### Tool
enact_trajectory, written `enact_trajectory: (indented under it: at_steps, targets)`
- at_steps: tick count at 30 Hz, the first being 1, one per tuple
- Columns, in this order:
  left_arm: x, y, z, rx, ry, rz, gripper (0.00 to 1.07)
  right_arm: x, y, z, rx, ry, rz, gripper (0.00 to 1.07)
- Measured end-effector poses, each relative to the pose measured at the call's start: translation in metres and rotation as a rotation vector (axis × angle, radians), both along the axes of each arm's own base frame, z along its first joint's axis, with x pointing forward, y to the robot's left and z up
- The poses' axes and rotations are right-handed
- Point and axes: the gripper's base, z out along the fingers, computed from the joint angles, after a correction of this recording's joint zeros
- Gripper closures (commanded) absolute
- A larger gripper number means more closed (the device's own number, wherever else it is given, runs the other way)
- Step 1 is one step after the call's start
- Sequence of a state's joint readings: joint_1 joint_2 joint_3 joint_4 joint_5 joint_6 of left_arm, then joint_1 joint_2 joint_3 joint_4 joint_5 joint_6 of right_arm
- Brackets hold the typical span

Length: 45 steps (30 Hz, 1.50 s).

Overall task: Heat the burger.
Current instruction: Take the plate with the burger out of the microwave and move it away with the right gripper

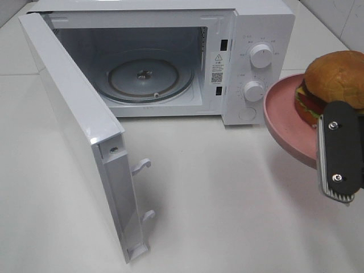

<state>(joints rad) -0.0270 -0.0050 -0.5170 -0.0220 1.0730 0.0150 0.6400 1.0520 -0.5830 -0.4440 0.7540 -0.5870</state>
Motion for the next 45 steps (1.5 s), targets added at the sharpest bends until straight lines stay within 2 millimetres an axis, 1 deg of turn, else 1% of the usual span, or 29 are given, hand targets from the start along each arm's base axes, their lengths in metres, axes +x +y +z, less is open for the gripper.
enact_trajectory:
  at_steps: [2, 6, 8, 11, 13, 14, 16, 19, 21, 24, 26, 29, 31, 34, 36, 37, 38, 39, 41, 42, 43, 44, 45]
  targets:
    - [0.0, 0.0, 0.0, 0.0, 0.0, 0.0, 0.06, -0.002, -0.004, -0.006, -0.007, 0.0, -0.045, 1.07]
    - [0.0, 0.0, 0.0, 0.0, 0.0, 0.0, 0.06, -0.002, -0.007, -0.009, -0.001, -0.014, -0.104, 1.07]
    - [0.0, 0.0, 0.0, 0.0, 0.0, 0.0, 0.06, -0.001, -0.011, -0.012, 0.008, -0.054, -0.192, 1.07]
    - [0.0, 0.0, 0.0, 0.0, 0.0, 0.0, 0.06, -0.001, -0.012, -0.013, 0.011, -0.064, -0.217, 1.07]
    - [0.0, 0.0, 0.0, 0.0, 0.0, 0.0, 0.06, -0.002, -0.016, -0.017, 0.019, -0.088, -0.283, 1.07]
    - [0.0, 0.0, 0.0, 0.0, 0.0, 0.0, 0.06, -0.002, -0.016, -0.017, 0.019, -0.088, -0.283, 1.07]
    - [0.0, 0.0, 0.0, 0.0, 0.0, 0.0, 0.06, -0.004, -0.022, -0.023, 0.036, -0.104, -0.392, 1.07]
    - [0.0, 0.0, 0.0, 0.0, 0.0, 0.0, 0.06, -0.004, -0.024, -0.024, 0.043, -0.11, -0.419, 1.07]
    - [0.0, 0.0, 0.0, 0.0, 0.0, 0.0, 0.06, 0.0, -0.036, -0.024, 0.059, -0.155, -0.551, 1.07]
    - [0.0, 0.0, 0.0, 0.0, 0.0, 0.0, 0.06, 0.0, -0.039, -0.024, 0.058, -0.164, -0.575, 1.07]
    - [0.0, 0.0, 0.0, 0.0, 0.0, 0.0, 0.06, 0.003, -0.05, -0.023, 0.059, -0.207, -0.669, 1.07]
    - [0.0, 0.0, 0.0, 0.0, 0.0, 0.0, 0.06, 0.004, -0.052, -0.022, 0.06, -0.215, -0.688, 1.07]
    - [0.0, 0.0, 0.0, 0.0, 0.0, 0.0, 0.06, 0.006, -0.062, -0.021, 0.058, -0.251, -0.753, 1.07]
    - [0.0, 0.0, 0.0, 0.0, 0.0, 0.0, 0.06, 0.006, -0.063, -0.02, 0.056, -0.257, -0.761, 1.07]
    - [0.0, 0.0, 0.0, 0.0, 0.0, 0.0, 0.06, 0.009, -0.07, -0.022, 0.033, -0.265, -0.8, 1.07]
    - [0.0, 0.0, 0.0, 0.0, 0.0, 0.0, 0.06, 0.009, -0.07, -0.022, 0.033, -0.265, -0.8, 1.07]
    - [0.0, 0.0, 0.0, 0.0, 0.0, 0.0, 0.06, 0.01, -0.072, -0.023, 0.023, -0.259, -0.81, 1.07]
    - [0.0, 0.0, 0.0, 0.0, 0.0, 0.0, 0.06, 0.013, -0.073, -0.029, 0.001, -0.235, -0.831, 1.07]
    - [0.0, 0.0, 0.0, 0.0, 0.0, 0.0, 0.06, 0.015, -0.074, -0.031, -0.001, -0.226, -0.836, 1.07]
    - [0.0, 0.0, 0.0, 0.0, 0.0, 0.0, 0.06, 0.019, -0.075, -0.038, -0.002, -0.2, -0.855, 1.07]
    - [0.0, 0.0, 0.0, 0.0, 0.0, 0.0, 0.06, 0.019, -0.075, -0.038, -0.002, -0.2, -0.855, 1.07]
    - [0.0, 0.0, 0.0, 0.0, 0.0, 0.0, 0.06, 0.024, -0.077, -0.044, -0.007, -0.175, -0.873, 1.07]
    - [0.0, 0.0, 0.0, 0.0, 0.0, 0.0, 0.06, 0.024, -0.077, -0.044, -0.007, -0.175, -0.873, 1.07]
